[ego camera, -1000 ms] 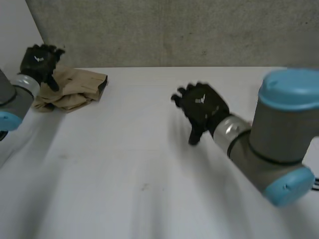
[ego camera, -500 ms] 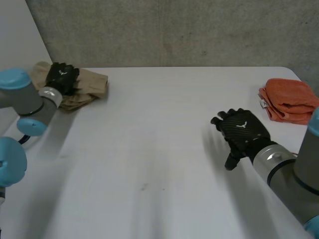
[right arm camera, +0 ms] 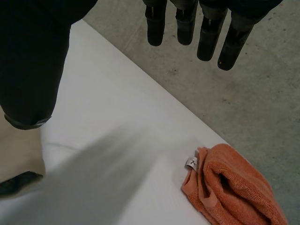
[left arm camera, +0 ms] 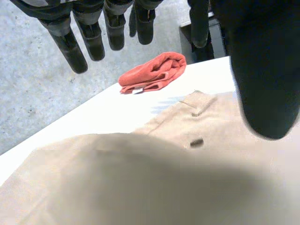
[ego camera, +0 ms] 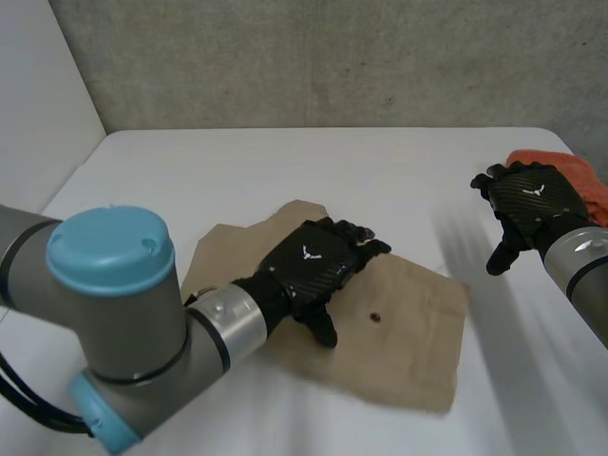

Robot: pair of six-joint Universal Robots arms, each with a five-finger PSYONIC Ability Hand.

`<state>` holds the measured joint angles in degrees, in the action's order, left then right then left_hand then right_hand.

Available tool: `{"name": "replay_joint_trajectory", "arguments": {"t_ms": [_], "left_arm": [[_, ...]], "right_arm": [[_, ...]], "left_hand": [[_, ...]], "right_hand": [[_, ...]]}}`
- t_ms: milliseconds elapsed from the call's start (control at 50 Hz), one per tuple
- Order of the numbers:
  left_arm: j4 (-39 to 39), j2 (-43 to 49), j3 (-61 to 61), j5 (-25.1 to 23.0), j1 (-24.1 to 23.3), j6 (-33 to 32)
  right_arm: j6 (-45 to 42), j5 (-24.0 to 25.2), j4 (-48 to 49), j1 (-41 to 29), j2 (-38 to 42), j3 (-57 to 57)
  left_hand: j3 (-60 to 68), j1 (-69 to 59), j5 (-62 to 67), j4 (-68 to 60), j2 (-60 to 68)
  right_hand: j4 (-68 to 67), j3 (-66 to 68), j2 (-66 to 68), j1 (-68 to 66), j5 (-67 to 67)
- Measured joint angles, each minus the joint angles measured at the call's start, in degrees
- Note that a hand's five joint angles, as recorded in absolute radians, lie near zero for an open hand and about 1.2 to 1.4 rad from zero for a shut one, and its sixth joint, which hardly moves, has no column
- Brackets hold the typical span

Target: Fold the laundry.

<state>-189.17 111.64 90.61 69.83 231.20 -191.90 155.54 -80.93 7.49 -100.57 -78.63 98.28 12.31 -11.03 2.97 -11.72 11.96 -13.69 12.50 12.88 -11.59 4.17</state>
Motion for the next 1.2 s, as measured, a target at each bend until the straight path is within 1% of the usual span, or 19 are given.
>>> {"name": "replay_joint_trajectory", "arguments": {"t_ms": [100, 120, 160, 260, 380, 460, 560, 640, 780, 840, 980, 1140, 1200], "left_arm": [[0.4, -3.4, 0.7, 4.8, 1.9, -0.1], [0.6, -4.7, 0.9, 6.6, 3.0, -0.1], [0.9, -6.5, 1.3, 8.6, 4.5, -0.2], [1.2, -10.8, 4.0, 11.5, 8.0, -0.5], [1.6, -13.6, 7.5, 12.0, 12.0, -1.8], [2.0, -13.7, 10.3, 11.7, 15.1, -5.2], [1.7, -12.1, 12.9, 11.5, 18.6, -11.2], [1.3, -9.4, 14.2, 11.5, 20.9, -15.3], [0.3, -7.5, 15.1, 11.5, 21.7, -16.6], [-0.5, -7.3, 15.4, 11.5, 21.6, -16.4], [-1.6, -7.4, 15.5, 11.6, 21.0, -16.0], [-1.9, -7.6, 16.1, 11.6, 20.7, -15.9], [-1.9, -7.7, 16.2, 11.6, 20.7, -16.0]], "right_arm": [[0.1, 0.9, -0.5, -0.3, 0.0, 0.8], [0.2, 1.3, -1.0, -0.4, -0.1, 1.1], [0.4, 1.7, -1.7, -0.5, -0.4, 1.4], [0.7, 2.4, -6.3, -1.2, -2.3, 1.8], [1.0, 2.8, -14.3, -3.6, -4.3, 2.1], [1.1, 2.9, -18.4, -6.3, -4.7, 3.6], [1.0, 2.6, -17.2, -8.8, -4.8, 6.5], [0.9, 1.7, -12.3, -9.9, -4.5, 9.6], [2.2, 1.3, -9.4, -10.4, -4.3, 12.6], [6.4, 1.5, -8.6, -11.0, -4.5, 14.5], [11.5, 1.7, -7.2, -12.0, -4.2, 16.6], [12.1, 1.4, -4.2, -12.7, -2.0, 17.9], [11.9, 1.1, -2.1, -12.7, 0.0, 18.1]], "left_hand": [[0.0, 0.0, 0.0, 0.0, 0.0], [0.0, 0.0, 0.0, 0.0, 0.0], [0.0, 0.0, 0.0, 0.0, 0.0], [0.0, 0.0, 0.0, 0.0, 0.0], [0.0, -0.2, 0.0, 0.0, 0.0], [0.0, -0.2, 0.0, 0.0, 0.0], [0.0, -0.2, 0.0, 0.0, 0.0], [0.0, -0.2, 0.0, 0.0, 0.0], [0.0, -0.2, 0.0, 0.0, 0.0], [0.0, -0.2, 0.0, 0.0, 0.0], [0.0, -0.2, 0.0, 0.0, 0.0], [0.0, -0.1, 0.0, 0.0, 0.0], [0.0, -0.1, 0.0, 0.0, 0.0]], "right_hand": [[0.0, 0.0, 0.0, 0.0, 0.0], [0.0, 0.0, 0.0, 0.0, 0.0], [0.0, 0.0, 0.0, 0.0, 0.0], [0.0, 0.0, 0.0, 0.0, 0.0], [0.0, 0.0, 0.0, 0.0, 0.0], [0.0, 0.0, 0.0, 0.0, 0.0], [0.0, 0.0, 0.0, 0.0, 0.0], [0.0, 0.0, 0.0, 0.0, 0.0], [0.0, 0.0, 0.0, 0.0, 0.0], [0.0, 0.0, 0.0, 0.0, 0.0], [0.0, 0.0, 0.0, 0.0, 0.0], [0.0, 0.1, 0.0, 0.0, 0.0], [-0.1, 0.4, 0.1, -0.2, 0.1]]}}
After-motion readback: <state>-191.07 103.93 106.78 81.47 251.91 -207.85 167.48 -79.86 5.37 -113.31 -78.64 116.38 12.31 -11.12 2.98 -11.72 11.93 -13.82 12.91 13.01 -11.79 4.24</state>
